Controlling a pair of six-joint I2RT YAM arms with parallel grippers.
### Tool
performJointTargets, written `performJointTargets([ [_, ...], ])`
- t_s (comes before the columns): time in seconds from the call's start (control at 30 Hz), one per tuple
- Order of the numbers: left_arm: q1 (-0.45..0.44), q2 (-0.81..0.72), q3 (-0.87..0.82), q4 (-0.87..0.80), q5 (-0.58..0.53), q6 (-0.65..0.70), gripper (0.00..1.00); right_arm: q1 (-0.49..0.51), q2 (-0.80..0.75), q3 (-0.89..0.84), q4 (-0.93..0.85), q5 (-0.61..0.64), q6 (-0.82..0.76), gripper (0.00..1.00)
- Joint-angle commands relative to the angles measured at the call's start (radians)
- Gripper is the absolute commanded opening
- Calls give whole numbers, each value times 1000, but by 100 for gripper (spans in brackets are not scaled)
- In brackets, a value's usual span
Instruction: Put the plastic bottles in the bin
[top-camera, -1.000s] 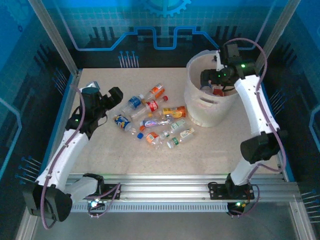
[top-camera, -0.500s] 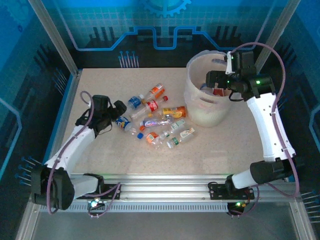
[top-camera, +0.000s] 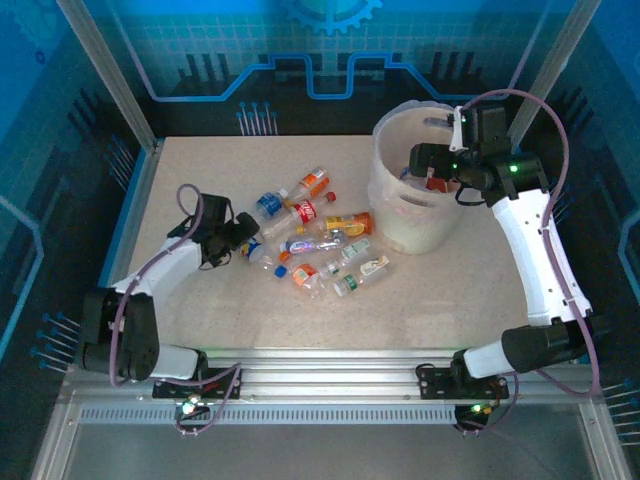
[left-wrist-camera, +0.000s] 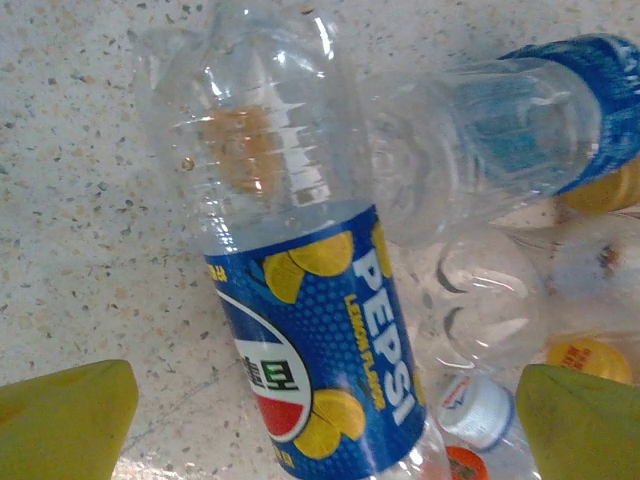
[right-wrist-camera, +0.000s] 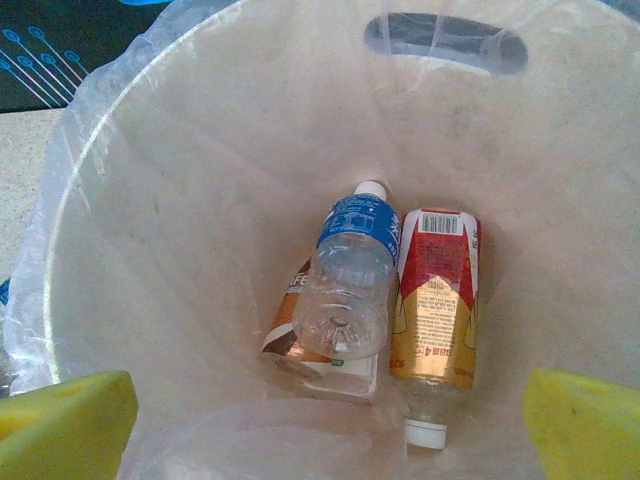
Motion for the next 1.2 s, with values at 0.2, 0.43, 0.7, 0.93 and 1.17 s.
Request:
performJointTargets([
  [0.2,30,65,-11,31,10,-29,97,6,-11,-10,24,-16,16,100],
  [0.43,41,138,0,58,45,-35,96,5,-2,-9,26,-27,21,100],
  [0.7,56,162,-24,54,44,-64,94,5,-3,-9,21,-29,21,100],
  [0.93,81,168,-60,61,26,-76,86,5,0,-10,23,-27,27,100],
  [1.17,102,193,-81,85,37,-80,70,5,8,-7,22,-32,31,100],
])
